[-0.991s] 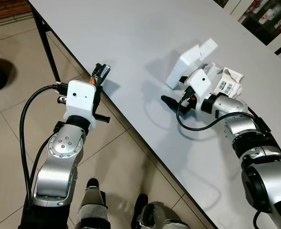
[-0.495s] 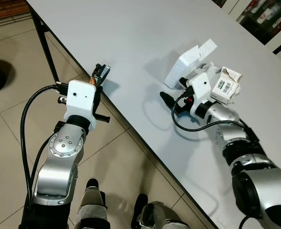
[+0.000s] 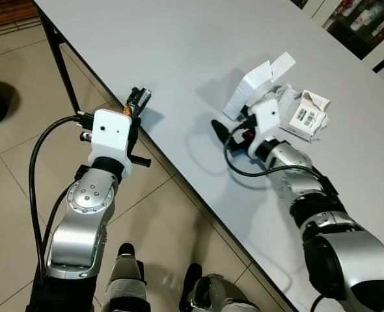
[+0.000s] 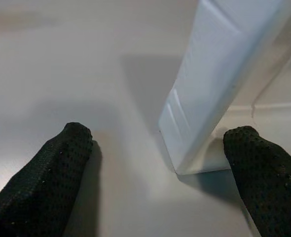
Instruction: Picking trash to rubbish bin
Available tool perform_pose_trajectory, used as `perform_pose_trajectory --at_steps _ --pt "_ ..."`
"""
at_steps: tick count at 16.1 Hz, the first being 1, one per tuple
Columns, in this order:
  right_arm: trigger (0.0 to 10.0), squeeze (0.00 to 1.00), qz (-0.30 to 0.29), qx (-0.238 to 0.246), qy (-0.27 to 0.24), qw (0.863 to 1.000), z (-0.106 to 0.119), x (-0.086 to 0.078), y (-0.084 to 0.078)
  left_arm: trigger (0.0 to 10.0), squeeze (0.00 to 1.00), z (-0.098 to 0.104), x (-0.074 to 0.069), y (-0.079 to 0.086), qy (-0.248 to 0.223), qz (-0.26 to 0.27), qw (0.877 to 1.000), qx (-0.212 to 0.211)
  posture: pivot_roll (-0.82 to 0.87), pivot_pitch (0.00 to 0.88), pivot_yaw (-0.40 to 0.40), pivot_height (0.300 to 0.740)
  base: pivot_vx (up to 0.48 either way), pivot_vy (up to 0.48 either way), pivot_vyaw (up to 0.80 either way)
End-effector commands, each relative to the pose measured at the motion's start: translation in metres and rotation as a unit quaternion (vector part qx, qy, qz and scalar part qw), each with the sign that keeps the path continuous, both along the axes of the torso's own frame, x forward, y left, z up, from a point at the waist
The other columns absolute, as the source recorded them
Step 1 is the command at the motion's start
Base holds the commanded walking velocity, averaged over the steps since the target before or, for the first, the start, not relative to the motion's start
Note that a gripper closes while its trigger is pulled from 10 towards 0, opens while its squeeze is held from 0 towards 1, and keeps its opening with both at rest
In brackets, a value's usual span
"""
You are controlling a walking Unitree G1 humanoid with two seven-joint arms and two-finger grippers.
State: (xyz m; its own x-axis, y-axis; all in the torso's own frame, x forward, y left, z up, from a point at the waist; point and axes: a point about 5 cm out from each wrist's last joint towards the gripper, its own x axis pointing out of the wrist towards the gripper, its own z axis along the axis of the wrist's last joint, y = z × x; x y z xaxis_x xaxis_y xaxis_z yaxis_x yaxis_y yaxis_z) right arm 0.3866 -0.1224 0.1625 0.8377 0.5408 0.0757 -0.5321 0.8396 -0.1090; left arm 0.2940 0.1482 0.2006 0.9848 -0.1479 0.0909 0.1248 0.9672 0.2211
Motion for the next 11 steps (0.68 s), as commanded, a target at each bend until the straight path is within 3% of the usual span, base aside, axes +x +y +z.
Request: perform_pose_trajectory --at_steps 1,9,10,11 --pt "10.0 0.00 -0.010 0.007 0.010 1.000 -0.004 -0.001 -0.004 10.0 0.00 -0.001 0.000 -0.008 0.000 -0.021 1.000 -0.001 0.59 0.321 -0.229 0.740 0.000 0.000 0.00" --pt "10.0 0.00 -0.041 0.016 -0.023 0.999 0.014 0.006 -0.006 10.0 0.00 0.000 0.000 -0.008 0.000 -0.025 1.000 0.002 0.60 0.317 -0.222 0.740 0.000 0.000 0.00" --pt "4.0 0.00 -0.054 0.010 -0.023 0.998 0.014 0.007 -0.007 10.0 0.00 -0.001 0.000 -0.008 0.000 -0.025 1.000 0.002 0.60 0.317 -0.222 0.740 0.000 0.000 0.00" --pt "4.0 0.00 -0.059 0.007 -0.022 0.998 0.013 0.007 -0.007 10.0 0.00 -0.001 0.000 -0.008 0.000 -0.025 1.000 0.002 0.60 0.317 -0.221 0.740 0.000 0.000 0.00"
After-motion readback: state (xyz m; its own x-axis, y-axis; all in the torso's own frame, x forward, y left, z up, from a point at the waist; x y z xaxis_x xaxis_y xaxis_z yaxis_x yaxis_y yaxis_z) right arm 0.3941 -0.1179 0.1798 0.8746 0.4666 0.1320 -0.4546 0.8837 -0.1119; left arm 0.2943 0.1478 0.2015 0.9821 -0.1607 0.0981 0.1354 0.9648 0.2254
